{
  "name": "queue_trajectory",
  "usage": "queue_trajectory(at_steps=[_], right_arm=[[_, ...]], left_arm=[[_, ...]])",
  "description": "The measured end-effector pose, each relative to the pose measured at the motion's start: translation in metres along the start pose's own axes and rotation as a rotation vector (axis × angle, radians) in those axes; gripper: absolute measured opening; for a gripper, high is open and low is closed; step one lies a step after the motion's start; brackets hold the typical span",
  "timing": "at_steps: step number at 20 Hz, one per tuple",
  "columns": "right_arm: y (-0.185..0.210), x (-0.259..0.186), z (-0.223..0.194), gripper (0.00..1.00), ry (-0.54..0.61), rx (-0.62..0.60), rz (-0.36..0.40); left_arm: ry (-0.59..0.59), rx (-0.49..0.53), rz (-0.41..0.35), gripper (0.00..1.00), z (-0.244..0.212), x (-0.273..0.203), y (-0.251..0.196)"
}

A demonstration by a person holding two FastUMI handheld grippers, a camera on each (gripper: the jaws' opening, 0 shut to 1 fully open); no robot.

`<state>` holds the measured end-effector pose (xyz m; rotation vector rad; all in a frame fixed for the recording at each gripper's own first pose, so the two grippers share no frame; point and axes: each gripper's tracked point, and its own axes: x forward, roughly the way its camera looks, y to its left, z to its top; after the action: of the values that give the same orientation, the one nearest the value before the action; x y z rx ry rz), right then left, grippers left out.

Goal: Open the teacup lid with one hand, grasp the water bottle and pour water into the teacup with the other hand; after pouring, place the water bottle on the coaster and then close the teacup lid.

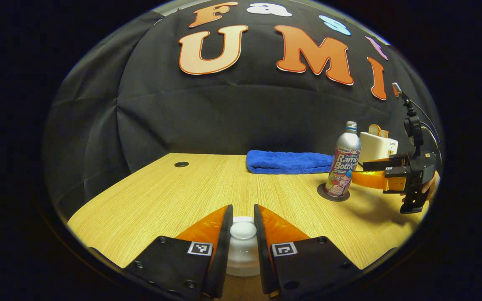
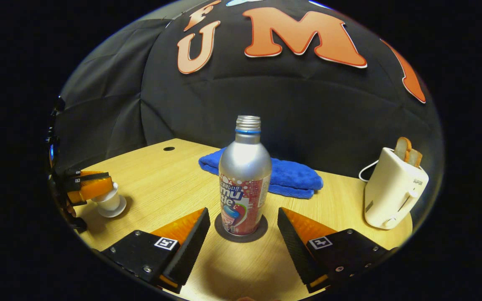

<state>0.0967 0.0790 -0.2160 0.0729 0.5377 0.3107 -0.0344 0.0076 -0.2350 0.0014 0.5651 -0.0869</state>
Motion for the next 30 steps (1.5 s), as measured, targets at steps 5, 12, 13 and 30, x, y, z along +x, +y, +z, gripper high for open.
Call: queue_trajectory(at_steps=[5,12,13,30], right_arm=[[-0.008,-0.037,0.028,0.98,-0.106,-0.012,-0.061],[-0.007,-0.093,0.067,0.98,-0.285,-0.026,-0.134],[-0.007,-0.102,0.071,0.98,-0.308,-0.029,-0.148],[0.000,-0.167,0.070,0.97,-0.475,-0.068,-0.266]], left_arm=[[-0.116,0.010,0.003,0.67,0.039,-0.013,-0.006],[-0.263,0.016,-0.039,0.92,0.107,-0.042,-0.054],[-0.280,0.009,-0.046,0.95,0.113,-0.045,-0.060],[-0.426,-0.008,-0.021,0.98,0.133,-0.073,-0.091]])
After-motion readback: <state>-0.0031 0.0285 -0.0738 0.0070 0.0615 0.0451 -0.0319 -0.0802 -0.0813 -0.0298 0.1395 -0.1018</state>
